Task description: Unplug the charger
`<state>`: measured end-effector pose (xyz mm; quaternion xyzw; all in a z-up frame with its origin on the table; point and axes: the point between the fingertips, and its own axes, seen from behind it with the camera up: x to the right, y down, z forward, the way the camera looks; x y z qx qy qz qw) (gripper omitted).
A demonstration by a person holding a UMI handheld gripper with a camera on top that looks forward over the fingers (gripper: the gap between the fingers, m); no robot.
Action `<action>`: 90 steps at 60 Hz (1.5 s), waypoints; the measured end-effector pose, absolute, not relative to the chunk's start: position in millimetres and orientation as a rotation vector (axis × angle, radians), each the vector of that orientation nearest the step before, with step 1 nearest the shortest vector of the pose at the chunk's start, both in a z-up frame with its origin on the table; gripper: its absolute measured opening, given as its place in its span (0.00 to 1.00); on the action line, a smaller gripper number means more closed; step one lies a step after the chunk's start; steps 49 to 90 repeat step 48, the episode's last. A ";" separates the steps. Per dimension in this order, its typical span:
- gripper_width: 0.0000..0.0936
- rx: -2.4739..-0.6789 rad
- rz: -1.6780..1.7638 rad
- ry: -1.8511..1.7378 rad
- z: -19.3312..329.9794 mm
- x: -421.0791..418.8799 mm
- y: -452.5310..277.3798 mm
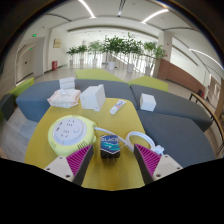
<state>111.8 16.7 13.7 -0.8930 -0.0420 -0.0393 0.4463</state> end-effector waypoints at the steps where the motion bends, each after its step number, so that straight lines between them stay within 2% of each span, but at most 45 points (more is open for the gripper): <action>1: 0.90 -2.213 -0.090 -0.101 17.2 110.5 13.7; 9: 0.90 -2.205 -0.066 -0.089 53.4 115.9 -23.1; 10: 0.93 -2.203 -0.062 -0.093 58.3 115.8 -28.2; 11: 0.90 -2.200 -0.058 -0.096 62.6 114.3 -30.9; 21: 0.90 -2.155 -0.051 -0.150 109.6 112.8 -79.7; 36: 0.90 -2.080 -0.044 -0.211 137.3 108.8 -112.4; 48: 0.91 -2.092 -0.004 -0.088 114.8 135.8 -114.2; 90: 0.91 -2.092 -0.004 -0.088 114.8 135.8 -114.2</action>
